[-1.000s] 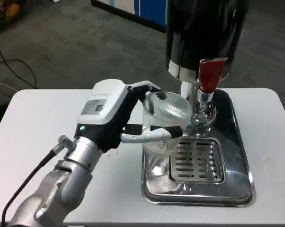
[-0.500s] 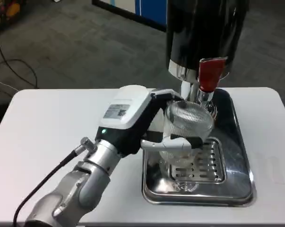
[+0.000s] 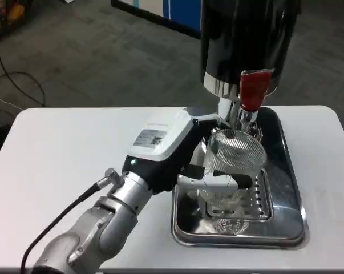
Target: Grasp the cup under the faucet to collect the drink, then remove the cup.
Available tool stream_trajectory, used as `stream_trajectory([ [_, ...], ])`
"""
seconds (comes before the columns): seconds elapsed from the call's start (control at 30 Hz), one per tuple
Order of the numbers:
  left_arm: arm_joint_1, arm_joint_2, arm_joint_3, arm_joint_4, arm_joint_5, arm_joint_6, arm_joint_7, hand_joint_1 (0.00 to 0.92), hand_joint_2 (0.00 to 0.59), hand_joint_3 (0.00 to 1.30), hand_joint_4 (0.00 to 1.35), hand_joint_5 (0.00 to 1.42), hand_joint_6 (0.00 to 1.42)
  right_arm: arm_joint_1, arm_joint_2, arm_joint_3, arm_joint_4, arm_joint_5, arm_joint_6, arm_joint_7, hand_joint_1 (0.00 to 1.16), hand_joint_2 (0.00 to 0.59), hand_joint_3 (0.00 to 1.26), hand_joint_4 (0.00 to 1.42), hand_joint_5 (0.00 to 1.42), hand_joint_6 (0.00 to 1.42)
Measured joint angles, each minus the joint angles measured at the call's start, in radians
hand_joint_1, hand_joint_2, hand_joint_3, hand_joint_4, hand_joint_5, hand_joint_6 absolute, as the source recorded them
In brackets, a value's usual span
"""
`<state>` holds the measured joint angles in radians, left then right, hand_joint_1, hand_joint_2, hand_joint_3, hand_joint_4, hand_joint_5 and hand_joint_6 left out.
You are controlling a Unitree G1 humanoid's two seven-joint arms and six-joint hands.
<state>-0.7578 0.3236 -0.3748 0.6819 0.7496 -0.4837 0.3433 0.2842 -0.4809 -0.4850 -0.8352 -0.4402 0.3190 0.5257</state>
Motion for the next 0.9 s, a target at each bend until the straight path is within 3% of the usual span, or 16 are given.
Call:
stream_trajectory([
  [0.33, 0.015, 0.022, 0.0, -0.048, 0.005, 0.048, -0.014, 0.251, 0.099, 0.64, 0.55, 0.72, 1.08, -0.002, -0.001, 0.011, 0.004, 0.015, 0.007, 0.0, 0.34, 0.455, 0.12, 0.03, 0.05, 0.0],
  [0.53, 0.018, 0.032, -0.001, -0.065, 0.005, 0.063, -0.048, 0.206, 0.097, 0.47, 0.35, 0.44, 0.63, -0.005, -0.002, 0.017, 0.005, 0.02, 0.007, -0.003, 0.34, 0.455, 0.14, 0.04, 0.06, 0.0],
  [0.9, 0.023, 0.034, -0.001, -0.09, 0.005, 0.074, -0.082, 0.176, 0.089, 0.33, 0.24, 0.36, 0.54, -0.011, -0.012, 0.027, 0.011, 0.036, 0.008, -0.01, 0.34, 0.455, 0.15, 0.04, 0.06, 0.0],
])
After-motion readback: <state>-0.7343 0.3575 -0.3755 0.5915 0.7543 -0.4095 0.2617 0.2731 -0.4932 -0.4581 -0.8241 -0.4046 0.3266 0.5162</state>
